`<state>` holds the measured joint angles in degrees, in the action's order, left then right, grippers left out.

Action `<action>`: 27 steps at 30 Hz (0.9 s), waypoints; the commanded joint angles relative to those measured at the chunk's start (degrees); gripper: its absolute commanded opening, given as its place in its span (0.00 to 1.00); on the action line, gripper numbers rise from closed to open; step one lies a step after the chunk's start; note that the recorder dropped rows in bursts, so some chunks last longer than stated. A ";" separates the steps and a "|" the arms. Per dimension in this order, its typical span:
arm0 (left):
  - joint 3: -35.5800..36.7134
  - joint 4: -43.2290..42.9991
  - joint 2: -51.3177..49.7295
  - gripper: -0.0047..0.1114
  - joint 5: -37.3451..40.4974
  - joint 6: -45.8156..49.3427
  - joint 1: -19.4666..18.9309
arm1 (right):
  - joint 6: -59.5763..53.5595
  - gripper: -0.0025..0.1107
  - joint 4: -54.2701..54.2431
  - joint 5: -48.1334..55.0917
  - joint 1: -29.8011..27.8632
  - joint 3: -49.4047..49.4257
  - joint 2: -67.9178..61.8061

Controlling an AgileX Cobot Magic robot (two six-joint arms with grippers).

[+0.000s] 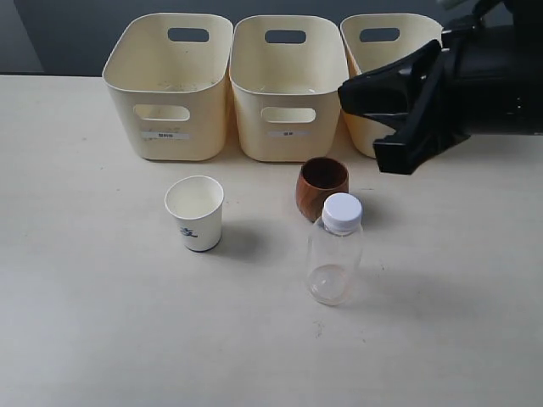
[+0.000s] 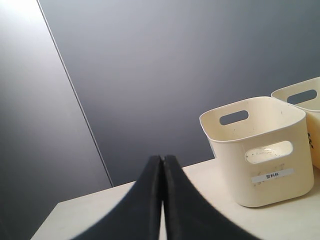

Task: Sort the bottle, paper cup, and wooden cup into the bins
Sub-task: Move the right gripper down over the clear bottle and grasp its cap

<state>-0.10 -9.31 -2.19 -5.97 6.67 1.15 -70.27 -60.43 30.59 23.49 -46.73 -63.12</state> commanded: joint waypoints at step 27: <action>0.10 -0.02 0.13 0.04 -0.14 -0.14 0.08 | 15.47 0.80 15.18 7.69 0.54 -0.35 -5.99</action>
<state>-0.10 -9.31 -2.19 -5.97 6.67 1.15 -55.07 -44.55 38.20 23.97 -46.73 -68.40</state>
